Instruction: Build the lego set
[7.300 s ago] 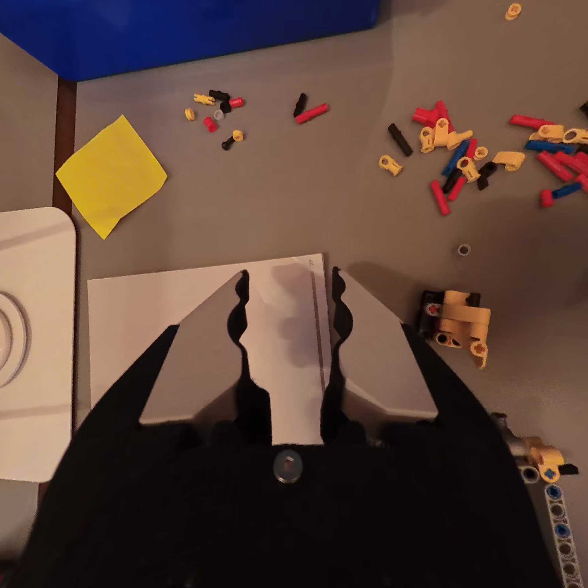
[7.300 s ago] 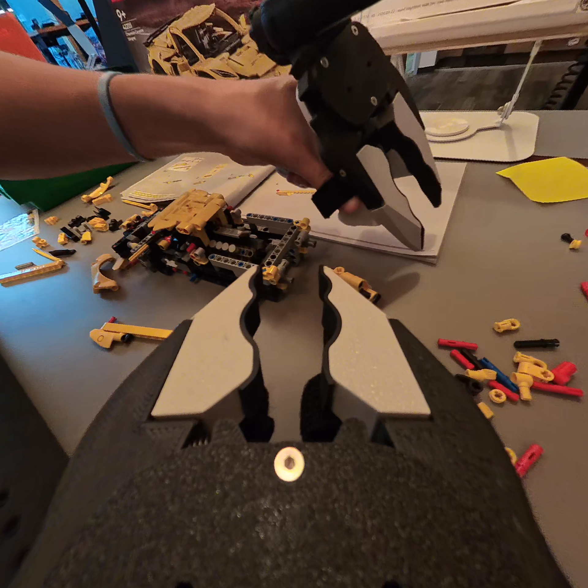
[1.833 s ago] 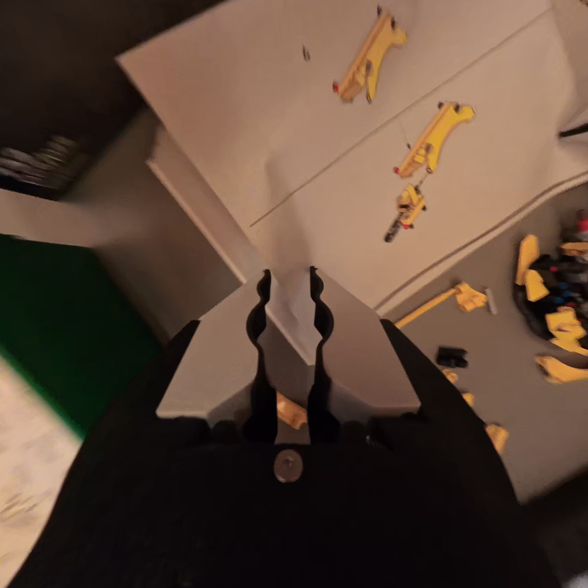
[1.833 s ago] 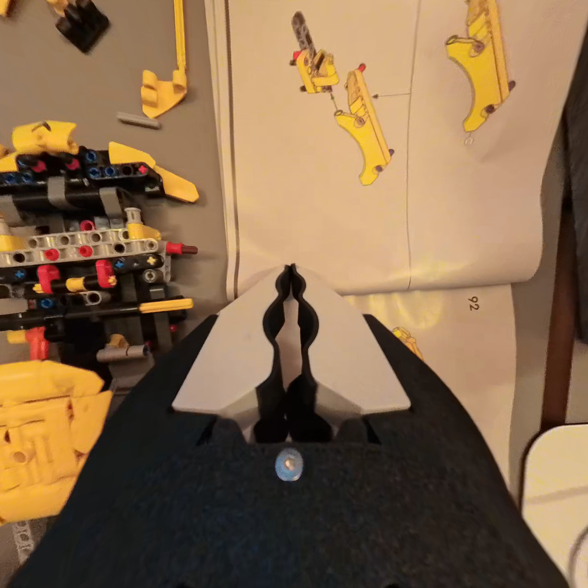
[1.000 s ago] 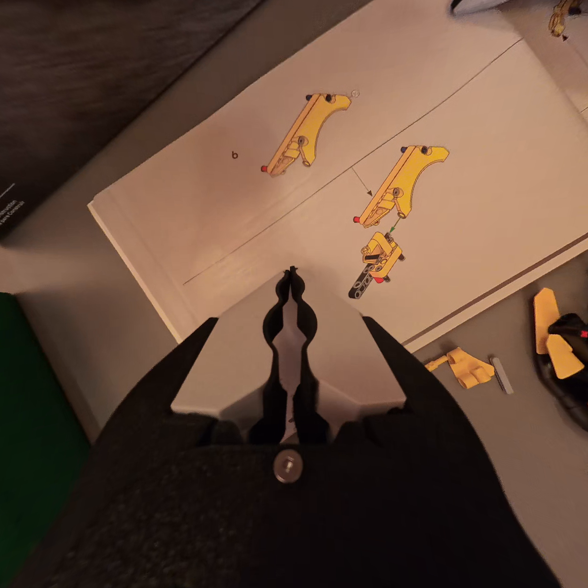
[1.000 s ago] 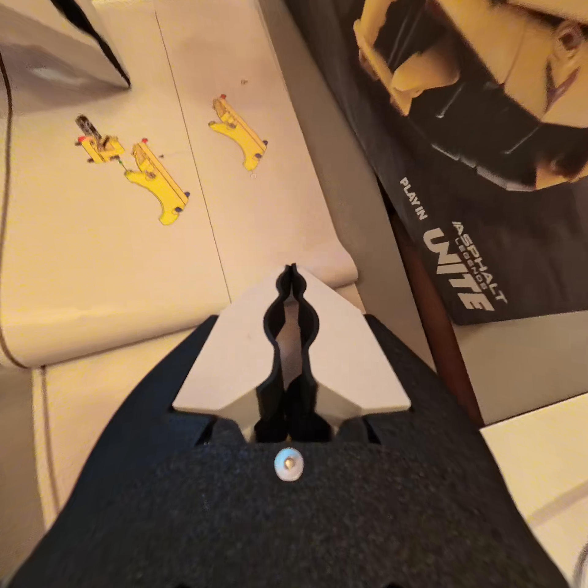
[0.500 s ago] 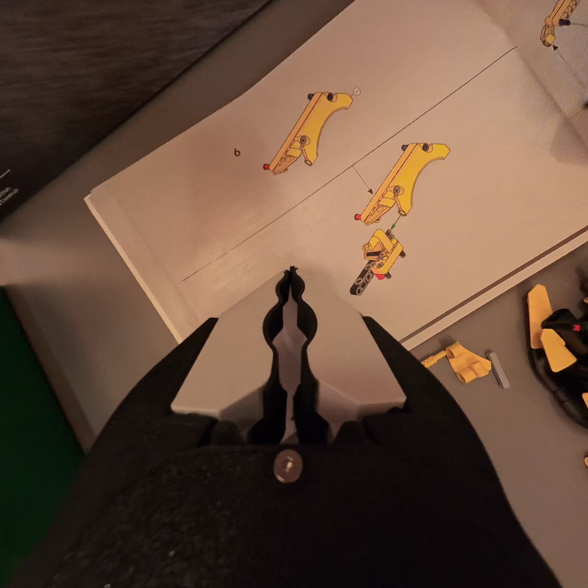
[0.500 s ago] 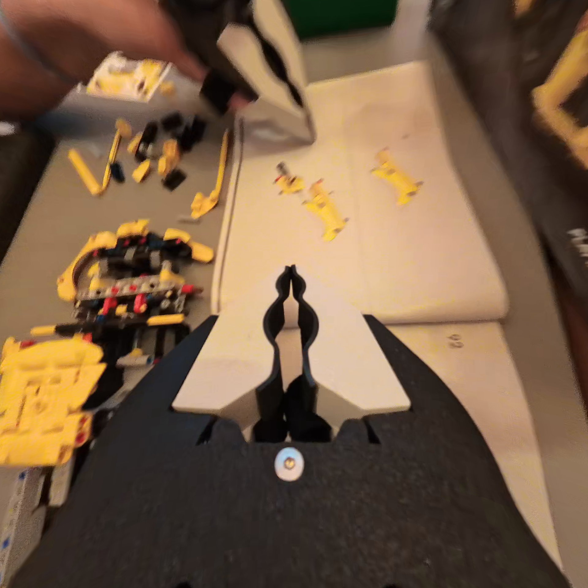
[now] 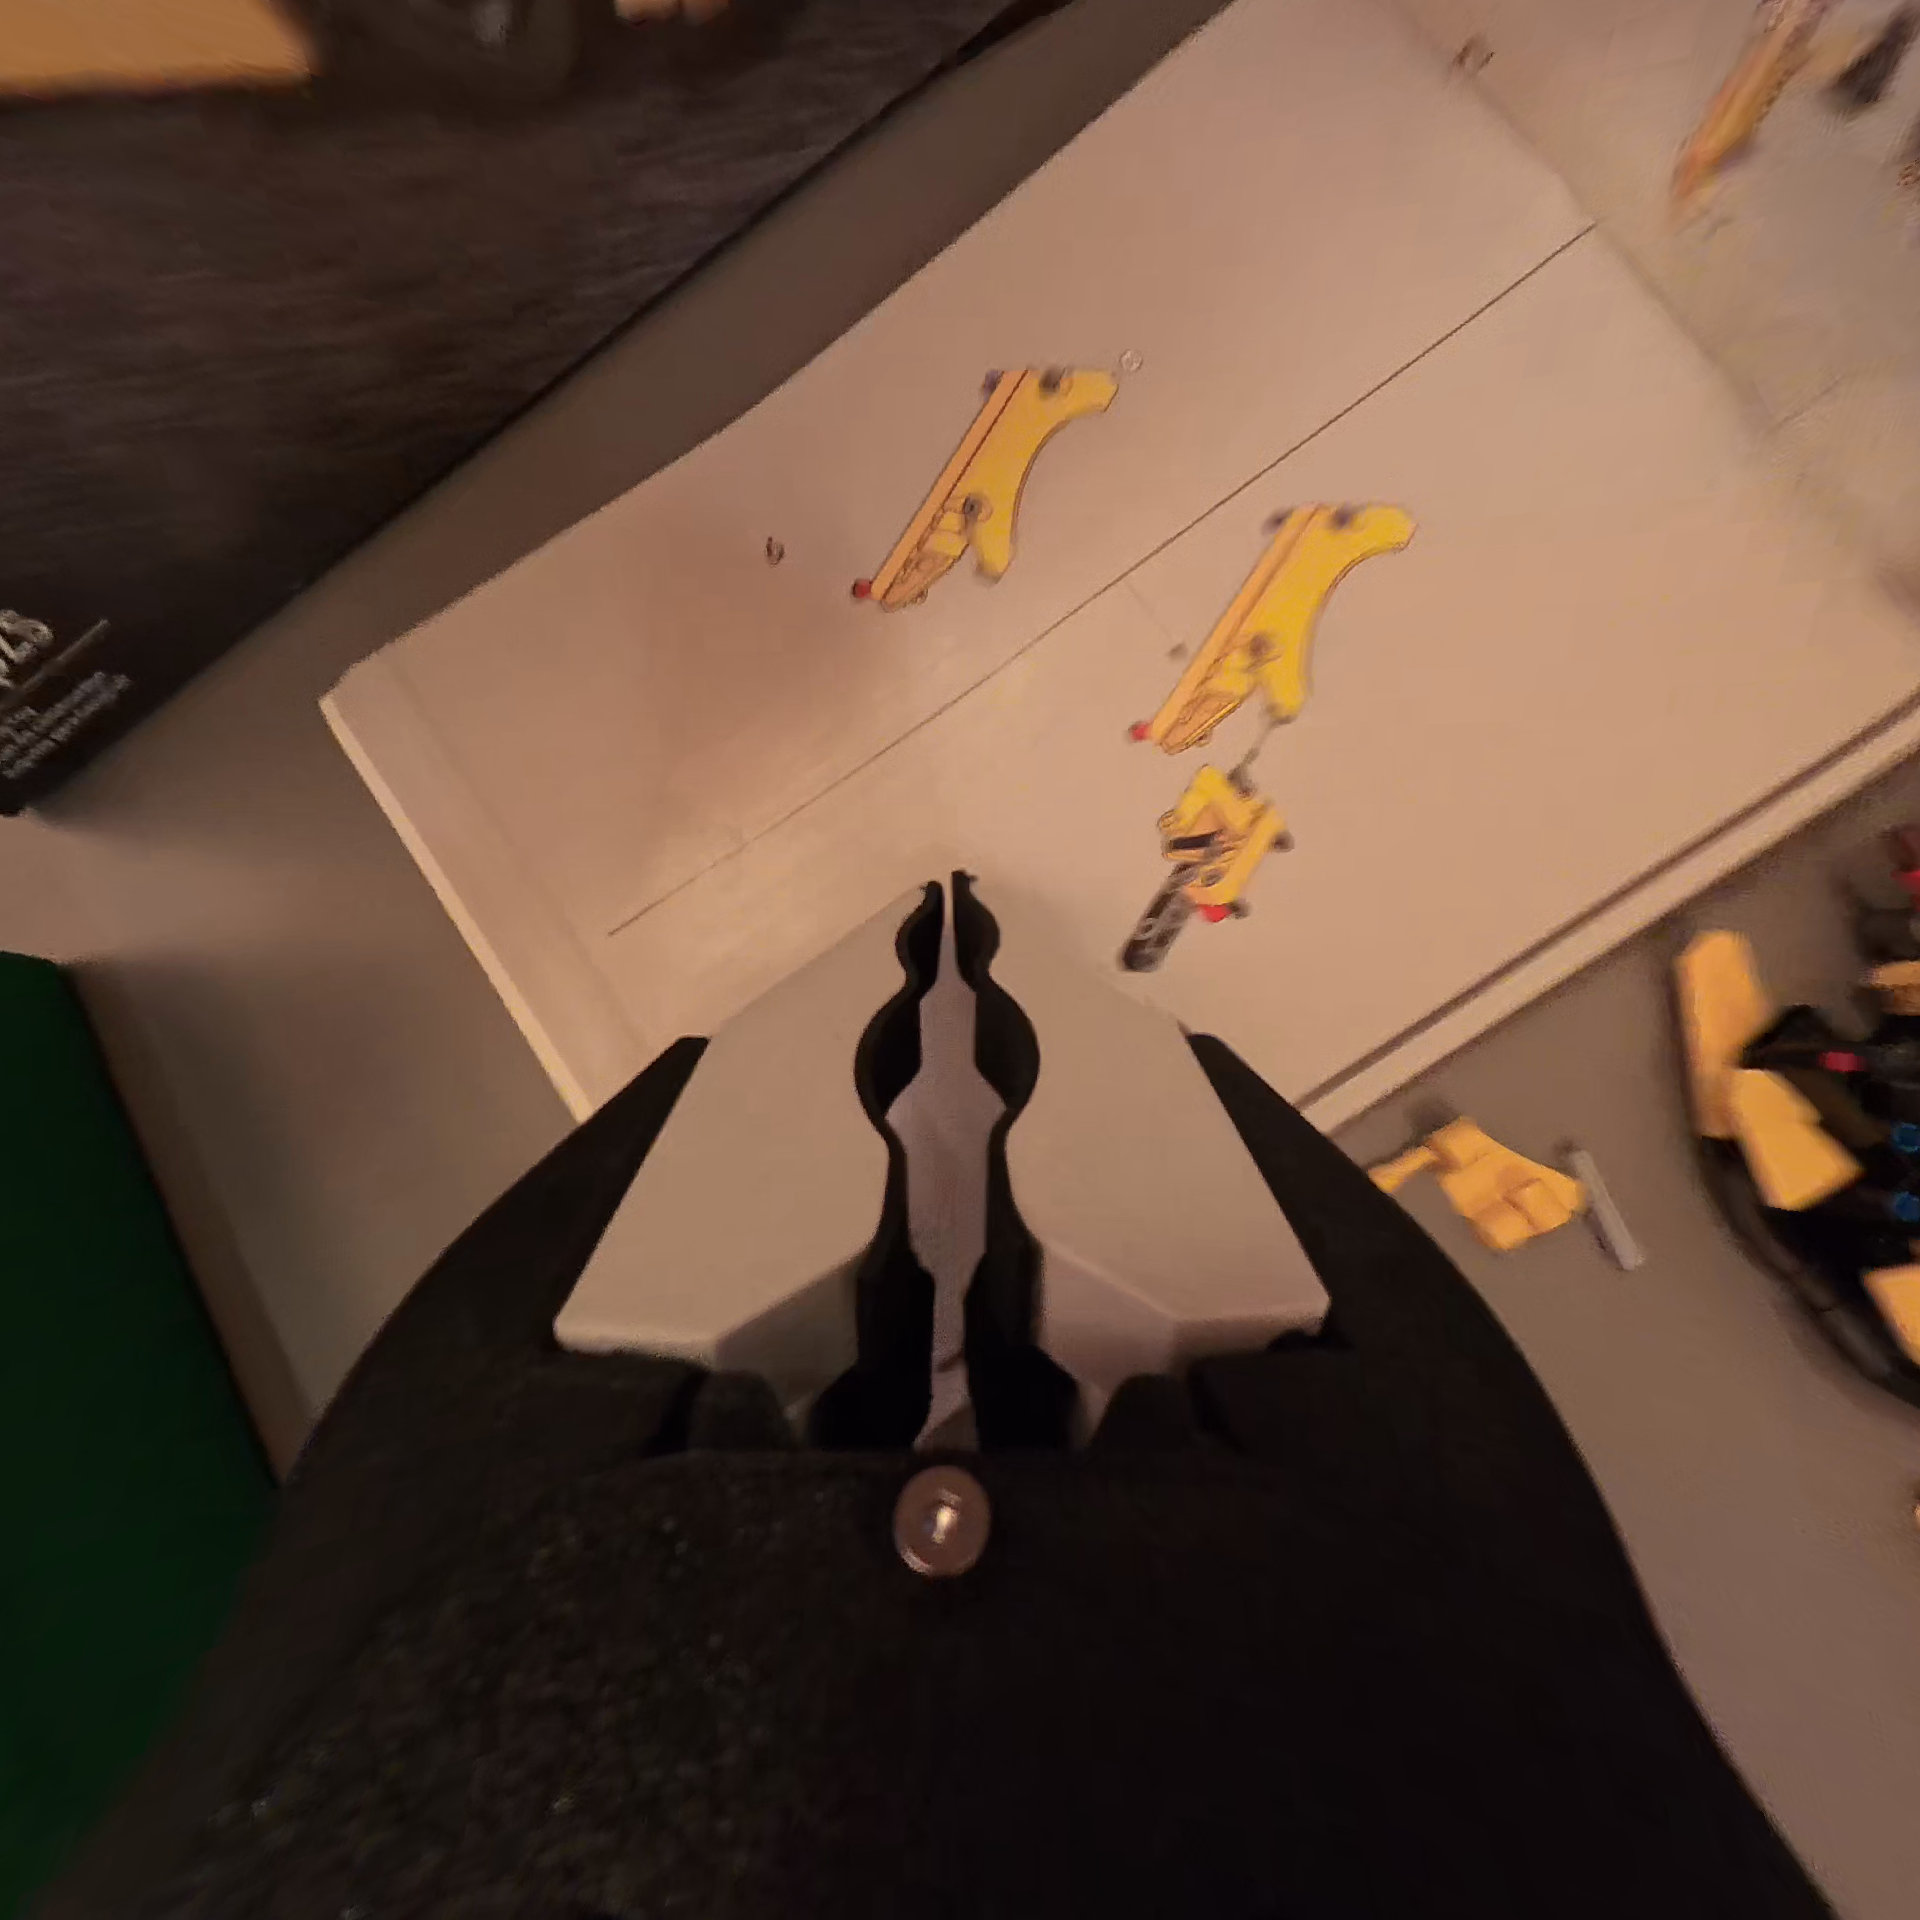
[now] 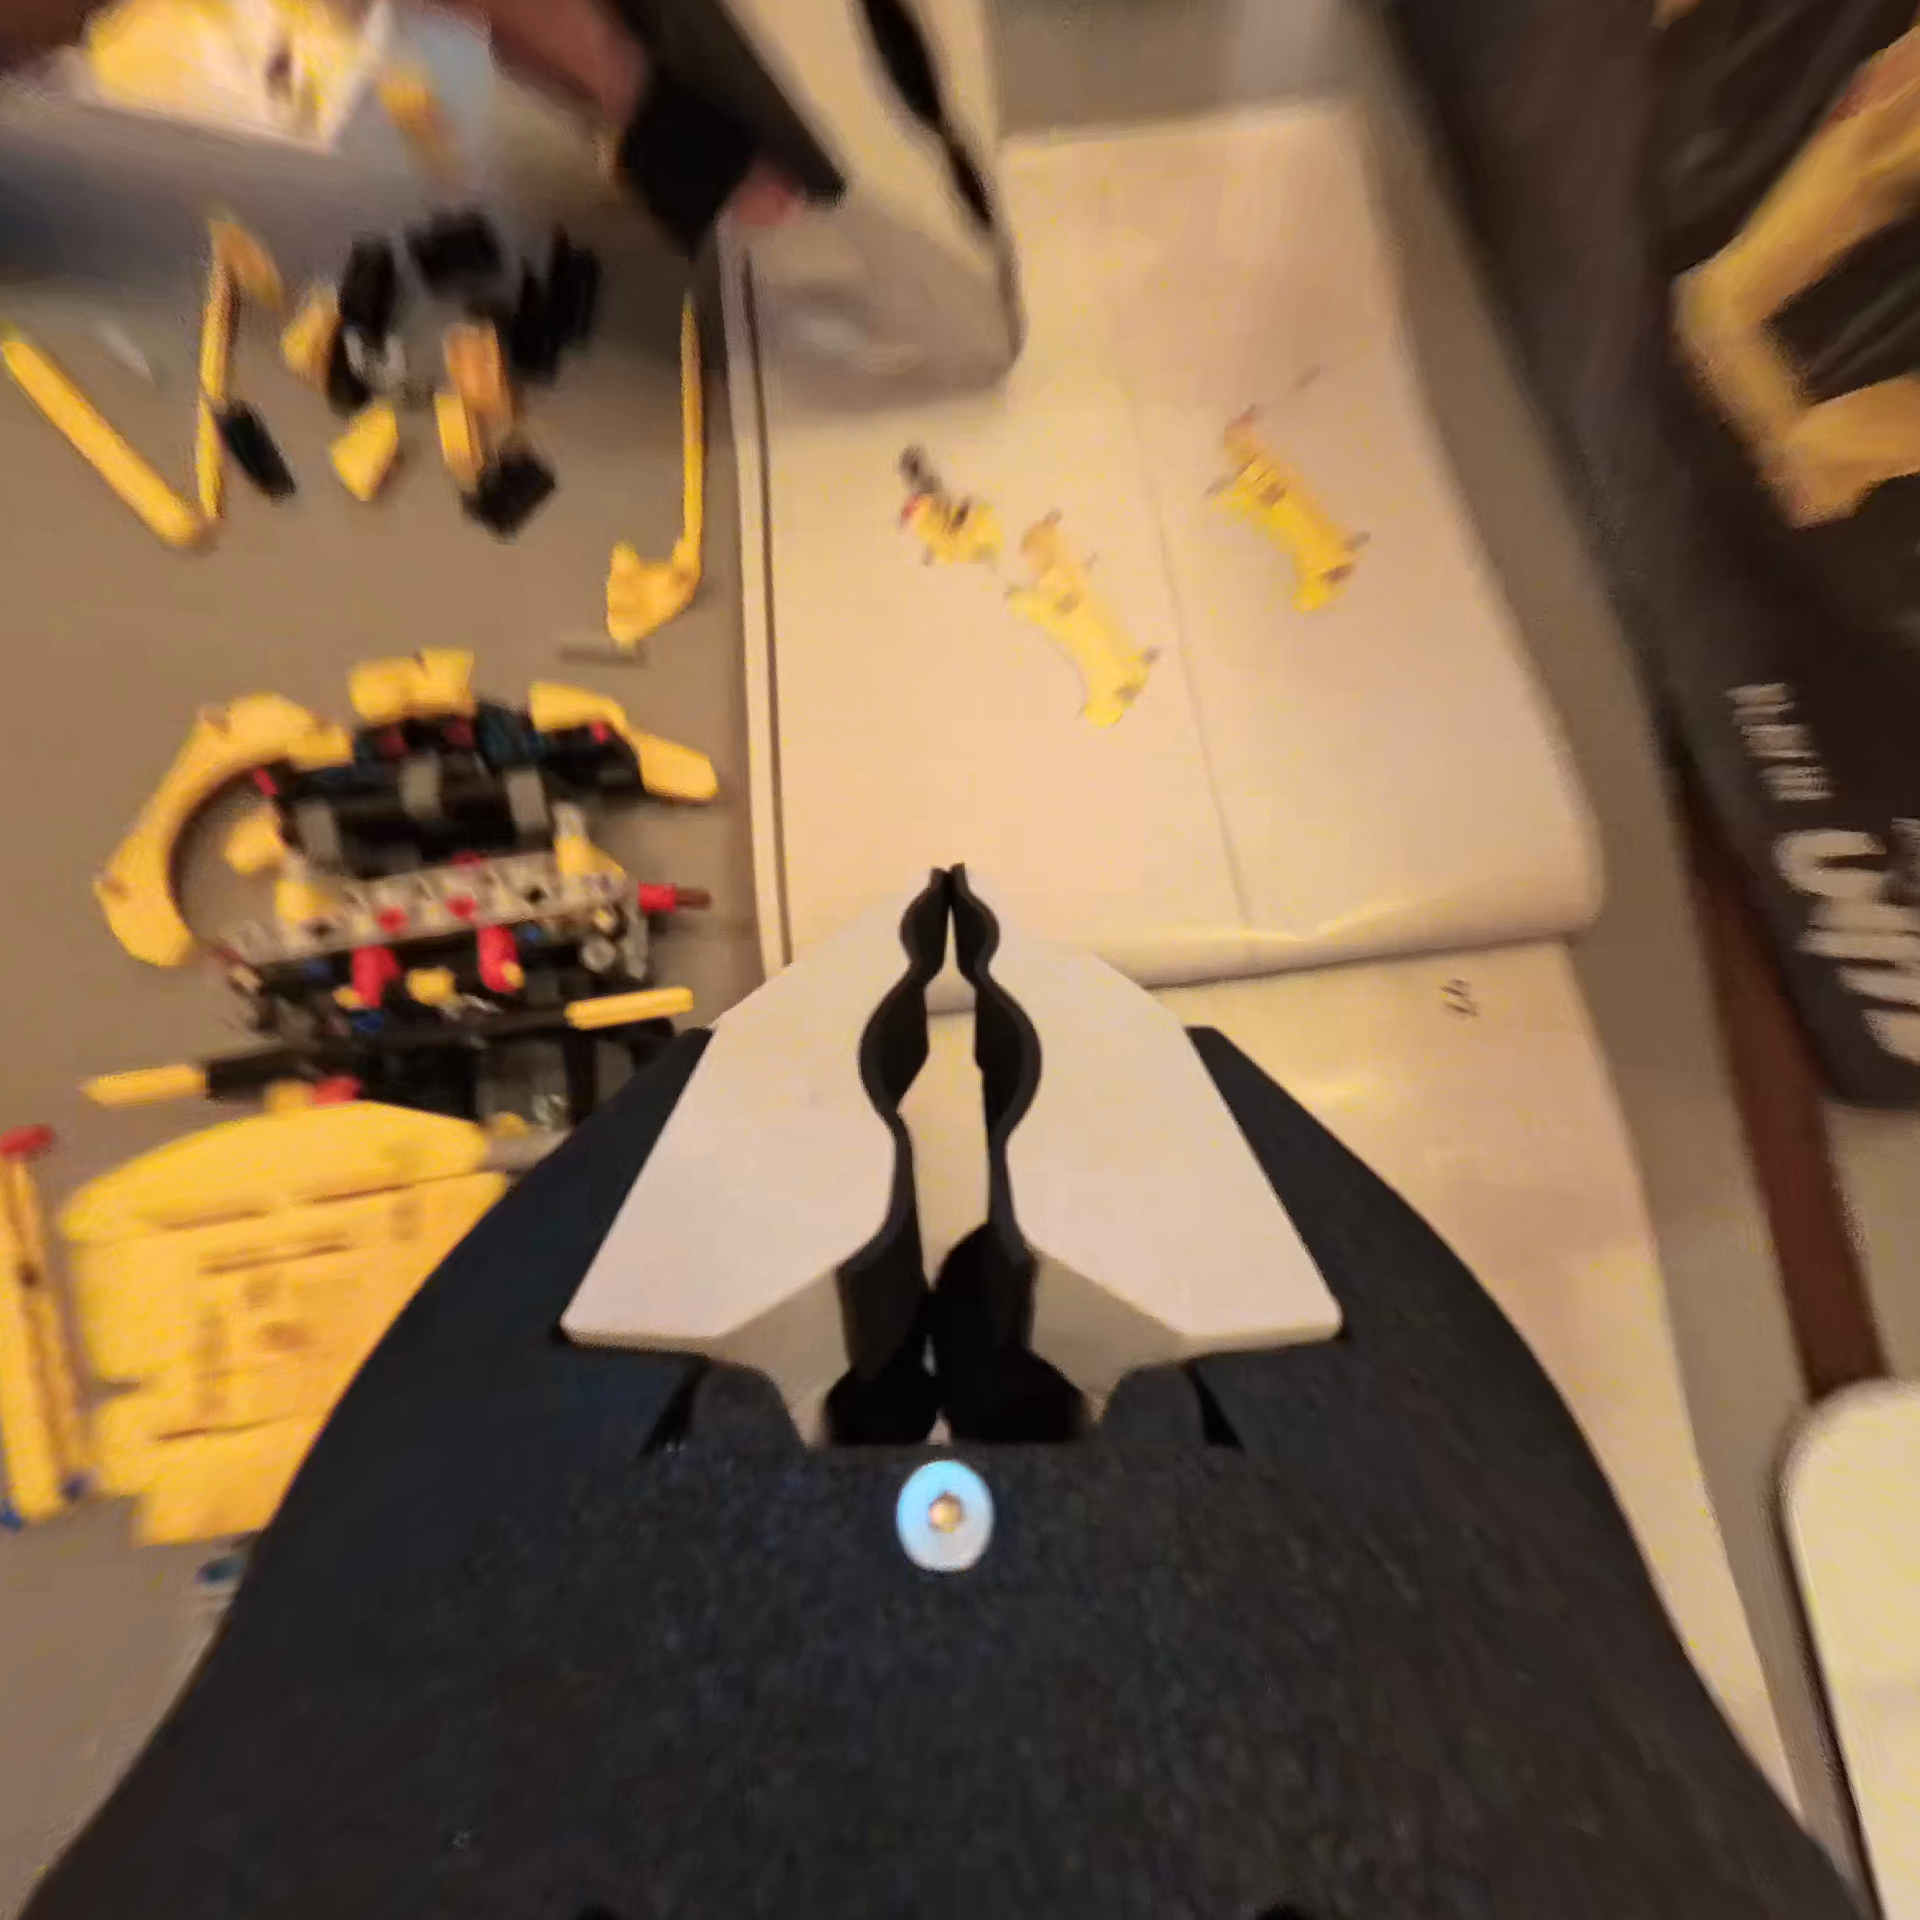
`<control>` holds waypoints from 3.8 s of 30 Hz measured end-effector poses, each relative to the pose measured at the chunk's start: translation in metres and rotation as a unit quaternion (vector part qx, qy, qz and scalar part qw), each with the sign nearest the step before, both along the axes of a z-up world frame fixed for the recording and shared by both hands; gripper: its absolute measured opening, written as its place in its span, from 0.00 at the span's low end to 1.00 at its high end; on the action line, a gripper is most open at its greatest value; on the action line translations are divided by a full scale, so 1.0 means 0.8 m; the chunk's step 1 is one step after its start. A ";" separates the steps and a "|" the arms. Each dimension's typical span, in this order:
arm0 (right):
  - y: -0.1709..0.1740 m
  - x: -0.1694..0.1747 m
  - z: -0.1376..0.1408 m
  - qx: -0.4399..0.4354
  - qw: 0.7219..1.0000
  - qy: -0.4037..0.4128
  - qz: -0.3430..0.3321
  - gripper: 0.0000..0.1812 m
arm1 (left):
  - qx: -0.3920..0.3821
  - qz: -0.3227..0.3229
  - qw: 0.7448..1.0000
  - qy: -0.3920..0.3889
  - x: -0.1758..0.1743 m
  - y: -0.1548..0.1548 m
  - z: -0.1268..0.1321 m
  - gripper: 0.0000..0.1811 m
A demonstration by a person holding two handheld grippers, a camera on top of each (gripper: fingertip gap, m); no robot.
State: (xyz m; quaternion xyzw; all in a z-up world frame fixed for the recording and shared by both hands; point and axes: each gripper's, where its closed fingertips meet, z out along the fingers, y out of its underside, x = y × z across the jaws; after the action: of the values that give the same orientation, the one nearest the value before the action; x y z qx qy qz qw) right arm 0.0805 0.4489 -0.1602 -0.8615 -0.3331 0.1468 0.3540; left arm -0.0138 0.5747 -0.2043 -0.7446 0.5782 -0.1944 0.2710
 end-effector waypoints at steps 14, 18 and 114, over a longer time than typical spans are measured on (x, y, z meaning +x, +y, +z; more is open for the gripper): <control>-0.178 0.023 0.098 0.267 0.890 0.163 -0.332 0.11 | 0.027 0.188 0.947 -0.261 -0.069 -0.045 0.103 0.10; -0.180 0.022 0.104 0.268 0.893 0.173 -0.317 0.12 | 0.083 0.192 0.947 -0.244 -0.067 -0.038 0.108 0.14; -0.168 -0.146 0.166 0.089 0.749 0.656 -0.019 0.04 | -0.242 -0.293 0.793 -0.477 -0.027 -0.310 0.232 0.12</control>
State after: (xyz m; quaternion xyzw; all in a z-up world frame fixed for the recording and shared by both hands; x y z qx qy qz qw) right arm -0.0360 0.3143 -0.0278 -0.5234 -0.0140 0.6391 0.5634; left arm -0.0355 0.3265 -0.0188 -0.3940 0.5004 -0.7281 0.2537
